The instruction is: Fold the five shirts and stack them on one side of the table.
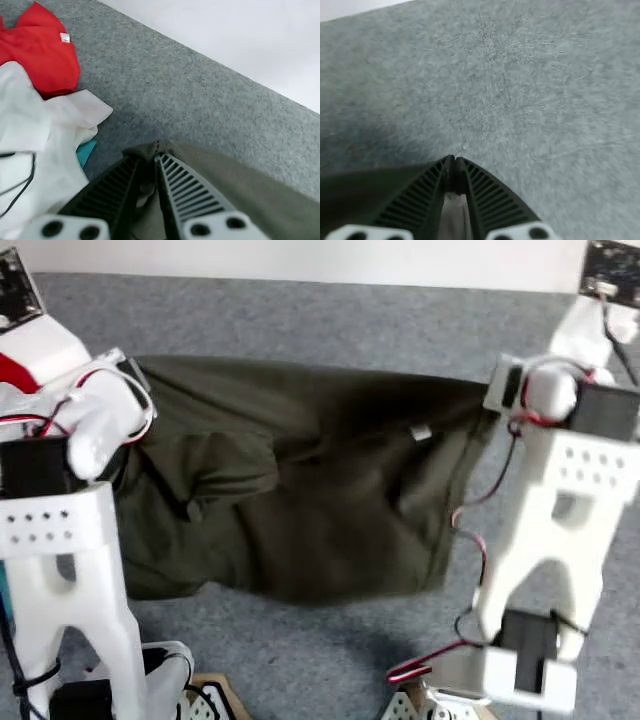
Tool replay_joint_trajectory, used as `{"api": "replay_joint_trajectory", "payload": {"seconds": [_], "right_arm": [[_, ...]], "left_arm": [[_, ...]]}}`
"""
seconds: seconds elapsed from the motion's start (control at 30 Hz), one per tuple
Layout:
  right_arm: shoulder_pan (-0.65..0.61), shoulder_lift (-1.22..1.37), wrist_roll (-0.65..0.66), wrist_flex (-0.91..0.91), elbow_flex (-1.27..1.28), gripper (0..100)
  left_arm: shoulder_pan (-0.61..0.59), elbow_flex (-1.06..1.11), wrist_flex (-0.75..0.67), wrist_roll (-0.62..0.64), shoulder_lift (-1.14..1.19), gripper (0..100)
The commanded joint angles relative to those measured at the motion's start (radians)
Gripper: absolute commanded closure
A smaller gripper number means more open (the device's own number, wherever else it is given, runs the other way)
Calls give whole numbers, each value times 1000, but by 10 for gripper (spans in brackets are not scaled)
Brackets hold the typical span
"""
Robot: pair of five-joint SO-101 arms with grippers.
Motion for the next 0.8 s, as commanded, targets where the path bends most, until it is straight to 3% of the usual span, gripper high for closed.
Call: {"api": "replay_joint_trajectory", "payload": {"seconds": [0.0,0.17,0.37,0.5,0.77], "right_arm": [[8,71,11,-179,39,993],[7,180,11,-357,71,989],[-13,232,11,-380,70,899],[-15,209,-17,-355,71,925],[-90,51,-9,-130,136,932]], "left_arm": [[7,99,-192,-9,1,989],[12,263,-364,-17,2,945],[4,423,-482,-57,1,710],[-28,424,-453,-63,-8,681],[-74,427,-158,-64,-10,681]]}}
